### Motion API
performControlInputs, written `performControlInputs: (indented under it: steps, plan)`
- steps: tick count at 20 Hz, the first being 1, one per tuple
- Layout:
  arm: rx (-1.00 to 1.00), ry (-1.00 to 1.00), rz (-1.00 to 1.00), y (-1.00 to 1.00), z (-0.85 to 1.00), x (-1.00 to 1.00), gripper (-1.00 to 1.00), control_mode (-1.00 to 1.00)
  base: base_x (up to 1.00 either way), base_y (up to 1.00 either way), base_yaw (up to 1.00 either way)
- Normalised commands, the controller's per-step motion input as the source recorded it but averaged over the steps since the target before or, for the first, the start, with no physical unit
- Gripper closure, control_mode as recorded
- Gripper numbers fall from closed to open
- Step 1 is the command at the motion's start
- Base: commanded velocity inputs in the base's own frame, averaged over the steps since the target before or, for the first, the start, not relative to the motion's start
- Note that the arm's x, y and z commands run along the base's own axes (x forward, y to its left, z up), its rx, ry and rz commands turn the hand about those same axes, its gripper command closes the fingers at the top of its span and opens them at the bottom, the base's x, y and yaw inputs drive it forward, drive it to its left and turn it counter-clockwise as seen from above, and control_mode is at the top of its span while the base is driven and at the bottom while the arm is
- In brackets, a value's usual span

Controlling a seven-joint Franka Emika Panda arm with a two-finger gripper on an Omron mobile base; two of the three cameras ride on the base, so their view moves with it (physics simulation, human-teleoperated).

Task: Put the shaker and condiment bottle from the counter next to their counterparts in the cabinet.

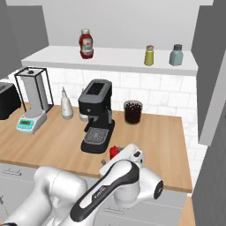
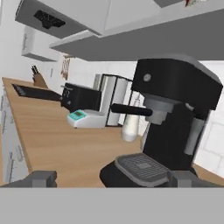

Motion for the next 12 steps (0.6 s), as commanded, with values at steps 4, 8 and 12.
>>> performControlInputs:
  steps: [4,8,12]
  plan:
    - [-0.03,0.00,0.24,0.14,-0.32,0.00,-1.00,-1.00,0.00,0.00,0.00]
    - [0.00,0.00,0.00,0.00,0.00,0.00,-1.00,-1.00,0.00,0.00,0.00]
    - [0.00,0.00,0.00,0.00,0.00,0.09,-1.00,-1.00,0.00,0.00,0.00]
